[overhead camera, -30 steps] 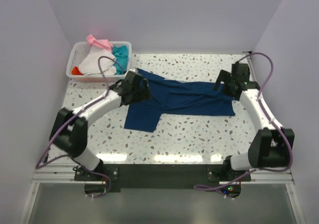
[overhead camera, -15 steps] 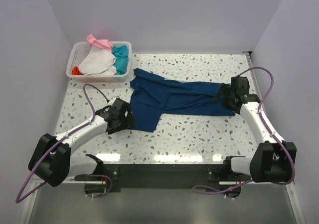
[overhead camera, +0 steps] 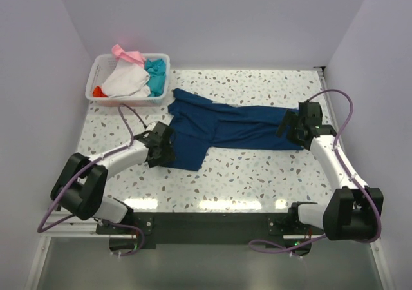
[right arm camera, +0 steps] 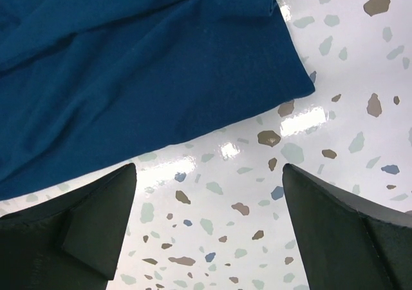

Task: Fold and stack the t-shirts
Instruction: Flatten the tshirt out

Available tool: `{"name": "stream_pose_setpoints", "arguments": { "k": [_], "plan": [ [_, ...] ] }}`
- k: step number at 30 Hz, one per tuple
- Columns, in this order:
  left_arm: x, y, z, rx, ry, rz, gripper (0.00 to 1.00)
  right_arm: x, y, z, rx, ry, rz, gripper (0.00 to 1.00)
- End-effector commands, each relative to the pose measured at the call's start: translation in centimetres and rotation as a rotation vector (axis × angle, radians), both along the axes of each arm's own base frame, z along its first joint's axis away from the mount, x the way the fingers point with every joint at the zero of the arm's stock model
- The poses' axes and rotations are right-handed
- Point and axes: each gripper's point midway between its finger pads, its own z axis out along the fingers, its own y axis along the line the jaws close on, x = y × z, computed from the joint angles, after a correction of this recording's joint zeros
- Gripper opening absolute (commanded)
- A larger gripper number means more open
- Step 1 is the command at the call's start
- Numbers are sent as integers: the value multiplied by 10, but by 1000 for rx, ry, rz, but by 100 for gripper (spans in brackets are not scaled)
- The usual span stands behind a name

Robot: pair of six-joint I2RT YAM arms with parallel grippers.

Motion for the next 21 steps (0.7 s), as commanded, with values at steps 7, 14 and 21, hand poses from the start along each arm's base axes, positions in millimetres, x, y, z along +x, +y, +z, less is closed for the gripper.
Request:
{"name": "stream_pose_setpoints", "arguments": {
  "k": [7,14,21],
  "plan": [
    [11,-21,-8,-70,-27,-50,0,-4,-31,-17,-34,56,-142,99],
    [23,5,26,18,-156,24,0,-8,-67,-37,35,124,-249,98],
    [13,9,34,-6,-191,23,0,-11,-74,-64,70,215,-259,83]
  ]
}}
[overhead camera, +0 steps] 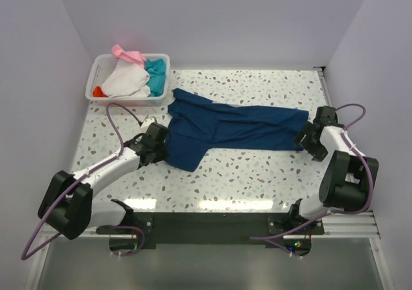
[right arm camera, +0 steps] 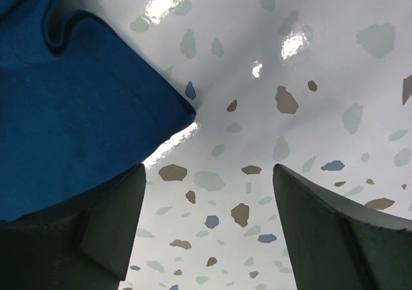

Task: Fold and stack the t-shirts
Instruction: Flatten the tshirt out

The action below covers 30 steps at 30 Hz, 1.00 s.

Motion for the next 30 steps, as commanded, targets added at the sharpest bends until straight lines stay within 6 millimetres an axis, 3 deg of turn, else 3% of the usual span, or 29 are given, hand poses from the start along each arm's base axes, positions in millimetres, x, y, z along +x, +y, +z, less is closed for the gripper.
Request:
{"name": "stream_pose_setpoints", "arguments": {
  "k": [1,6,11,19,24,27,28,30],
  "plan": [
    [-4,7,0,18,-22,11,0,12,4,3,23,-27,27,82],
    [-6,9,-2,26,-21,-1,0,34,2,9,30,-82,35,68],
    [-6,6,-2,6,-36,-14,0,46,5,0,67,-83,34,64],
    [-8,7,1,1,-45,-11,0,33,-1,-17,34,-11,8,61],
    [-9,7,3,-4,-47,-7,0,35,15,-33,103,-12,32,56],
    [-8,7,5,-10,-55,-4,0,37,22,-39,125,-8,48,45],
    [-8,8,5,-9,-56,-3,0,38,23,-42,132,-3,48,36],
    [-8,7,9,-14,-66,-1,0,42,24,-42,132,-16,50,27]
  ]
}}
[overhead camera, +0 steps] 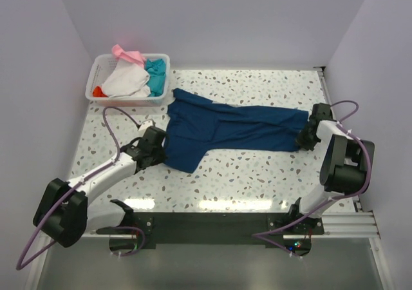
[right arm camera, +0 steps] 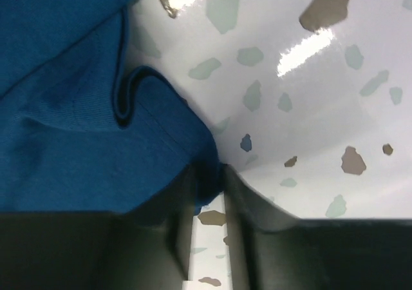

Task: Fold and stack the t-shirts
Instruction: Flatten the tshirt out

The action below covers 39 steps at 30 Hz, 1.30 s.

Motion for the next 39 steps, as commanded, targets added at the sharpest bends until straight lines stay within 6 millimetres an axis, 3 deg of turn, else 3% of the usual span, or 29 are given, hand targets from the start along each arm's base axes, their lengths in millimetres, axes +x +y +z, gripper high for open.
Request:
{"name": "stream_pose_setpoints", "arguments": {
  "k": [1,4,7,8,10,11,13,14,16,17,18,19,21,22,23,24,25,27,28,30,34,39],
  "plan": [
    [6,0,13,-9,-54,8,0,8,11,-9,43,-18,6,15],
    [11,-3,25,-29,-85,7,0,12,10,2,34,-56,15,0],
    [21,-5,53,-45,-143,14,0,15,10,22,22,-101,26,0],
    [29,-8,77,-69,-197,18,0,15,13,42,28,-148,37,0],
    [37,-10,105,-88,-267,15,0,19,13,71,12,-211,51,0],
    [43,-13,136,-122,-342,14,0,15,14,96,2,-261,57,0],
    [50,-16,173,-150,-437,-6,0,17,14,137,-25,-349,75,0],
    [52,-17,208,-186,-519,-14,0,11,16,151,-29,-358,78,0],
    [54,-17,251,-218,-626,-22,0,6,17,210,-65,-492,85,0],
    [53,-15,296,-262,-731,-20,0,-1,18,228,-73,-520,84,0],
    [51,-14,318,-263,-787,-40,0,-7,20,252,-91,-580,86,0],
    [45,-12,357,-293,-872,-49,0,-9,20,288,-115,-658,88,0],
    [37,-6,397,-297,-960,-63,0,-24,23,319,-135,-701,92,0],
    [32,-3,416,-303,-998,-65,0,-29,22,350,-166,-764,90,0],
    [20,4,448,-328,-1067,-64,0,-38,23,359,-177,-769,88,0],
    [13,8,464,-326,-1107,-69,0,-45,23,372,-192,-793,85,0],
    [1,14,488,-342,-1164,-69,0,-56,25,400,-217,-859,91,0],
    [-17,25,514,-349,-1239,-71,0,-73,20,418,-263,-880,61,0],
    [-31,32,535,-367,-1293,-72,0,-84,19,439,-294,-928,50,0],
    [-51,43,560,-377,-1358,-75,0,-99,21,459,-321,-968,49,0],
    [-71,49,583,-384,-1416,-101,0,-111,22,475,-342,-990,54,0],
    [-52,49,577,-341,-1385,-58,0,-111,16,476,-372,-984,36,0]
  ]
}}
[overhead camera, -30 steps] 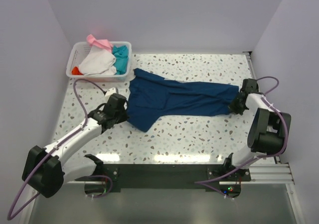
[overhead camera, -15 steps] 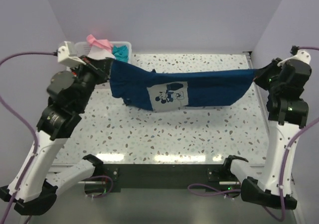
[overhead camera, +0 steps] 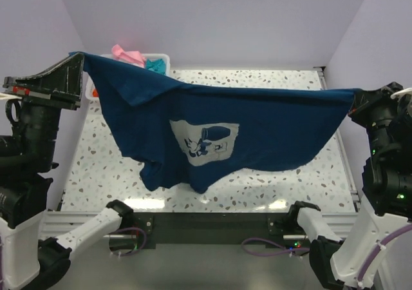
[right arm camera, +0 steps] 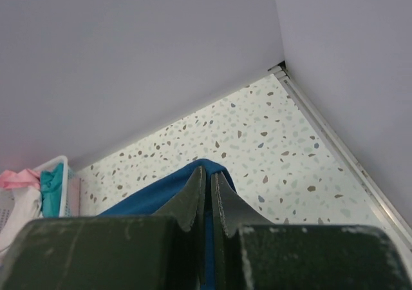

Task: Fold and stack the t-shirts
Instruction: Flatten the tshirt out

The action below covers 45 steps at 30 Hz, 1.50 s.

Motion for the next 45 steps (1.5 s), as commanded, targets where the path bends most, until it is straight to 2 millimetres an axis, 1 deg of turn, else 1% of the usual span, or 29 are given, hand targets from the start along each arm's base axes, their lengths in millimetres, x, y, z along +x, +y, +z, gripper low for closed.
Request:
{"name": "stream_pose_setpoints", "arguments": {
  "k": [1,5,6,9,11,12,13,14,15,17,18,19,21,23,24,26,27,29,30,31,32,33,35,36,38,39,41,42,45],
  "plan": [
    [33,-3,-11,38,54,82,0,10,-13,-19,-26,86,-48,0],
    [92,-13,-38,66,163,193,0,57,-21,-32,-28,85,-27,1],
    [105,-16,-44,78,185,219,0,79,-25,-45,-12,123,-17,1],
    [161,-35,-61,158,261,280,0,128,-24,-48,7,129,49,0],
    [206,-58,-68,221,297,255,0,148,-29,-42,5,122,49,0],
    [222,-57,-66,234,302,247,0,149,-30,-14,-12,62,42,0],
    [243,-73,-49,236,270,186,0,168,-36,-20,-10,96,39,0],
    [250,-77,-46,250,274,163,0,172,-38,-9,-19,77,35,0],
    [255,-77,-34,245,247,154,0,169,-38,26,-47,-1,32,0],
    [250,-83,3,235,123,114,0,186,-42,33,-58,-3,33,0],
    [252,-85,0,243,115,105,0,178,-41,59,-79,-66,28,0],
    [231,-82,25,224,22,88,0,180,-42,66,-89,-86,29,1],
    [229,-85,10,242,38,72,0,183,-41,63,-94,-84,46,1],
    [207,-82,16,251,6,49,0,173,-39,67,-103,-109,43,1],
    [214,-85,-5,272,51,39,0,177,-41,46,-90,-57,43,1],
    [203,-82,-16,297,67,34,0,163,-38,45,-99,-73,43,1],
    [212,-88,-50,325,137,16,0,169,-40,19,-92,-12,46,2],
    [199,-86,-73,346,170,-6,0,165,-37,3,-99,18,67,2],
    [209,-93,-129,381,280,-35,0,160,-36,-20,-99,67,71,2],
    [193,-89,-134,358,267,-49,0,157,-35,-27,-108,68,72,2],
    [190,-89,-159,357,304,-65,0,154,-36,-40,-111,88,71,2],
    [192,-91,-229,385,432,-76,0,144,-34,-71,-103,139,71,3],
    [172,-83,-258,311,466,-82,0,137,-34,-98,-94,159,64,3],
    [167,-80,-316,308,583,-81,0,133,-35,-138,-61,231,51,4],
    [146,-77,-341,228,611,-110,0,114,-30,-163,-35,271,45,6],
    [130,-77,-376,228,663,-139,0,108,-27,-201,-8,350,55,6],
    [115,-76,-408,196,741,-161,0,90,-24,-228,6,407,49,7],
    [107,-73,-431,200,794,-157,0,81,-22,-260,48,475,40,7],
    [87,-66,-466,218,875,-160,0,61,-13,-307,116,571,39,8]
  ]
}}
